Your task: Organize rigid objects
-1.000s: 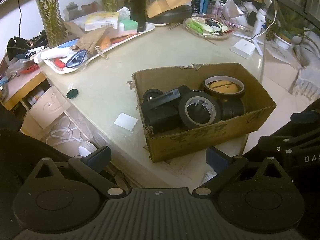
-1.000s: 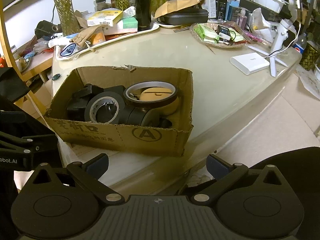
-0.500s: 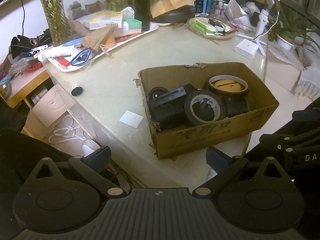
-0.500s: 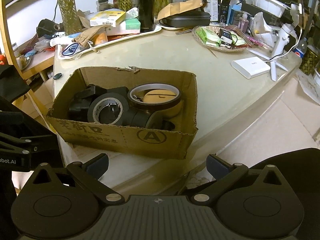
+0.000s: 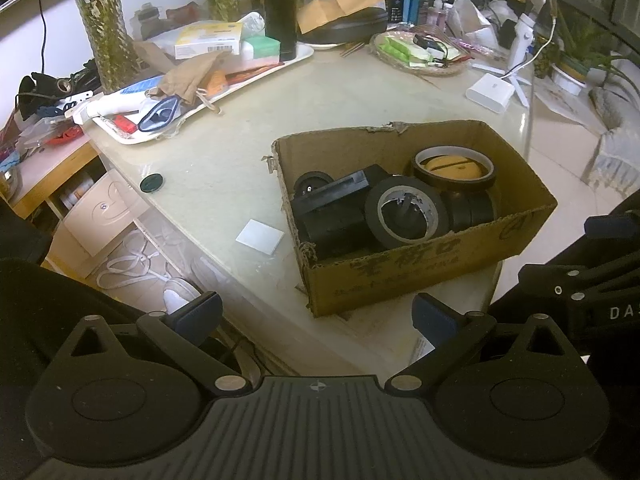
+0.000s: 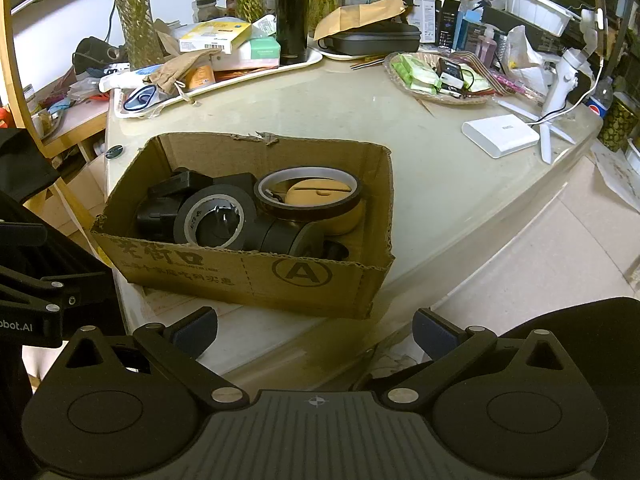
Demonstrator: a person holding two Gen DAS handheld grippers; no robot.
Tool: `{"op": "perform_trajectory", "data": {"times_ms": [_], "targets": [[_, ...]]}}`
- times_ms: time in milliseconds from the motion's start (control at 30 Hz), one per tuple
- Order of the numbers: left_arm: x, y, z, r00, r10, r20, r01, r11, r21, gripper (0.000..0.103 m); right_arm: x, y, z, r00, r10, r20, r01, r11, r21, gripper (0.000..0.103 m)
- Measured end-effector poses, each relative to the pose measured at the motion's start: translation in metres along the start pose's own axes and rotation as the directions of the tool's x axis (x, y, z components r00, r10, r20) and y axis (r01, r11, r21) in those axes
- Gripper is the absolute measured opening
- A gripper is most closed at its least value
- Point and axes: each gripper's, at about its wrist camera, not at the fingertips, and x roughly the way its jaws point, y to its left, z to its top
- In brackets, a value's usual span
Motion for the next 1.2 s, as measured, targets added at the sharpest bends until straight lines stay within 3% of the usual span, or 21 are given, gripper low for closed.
{"op": "perform_trajectory", "data": {"times_ms": [1200], "targets": [[0.0034,0.0001,-0.0008,1.000,0.003,-0.011,-0.002,1.000,0.013,0.103,-0.0001,-0.0009,0.0000,1.000,0.000,0.002,0.000,1.000,0.000,0.103]]}}
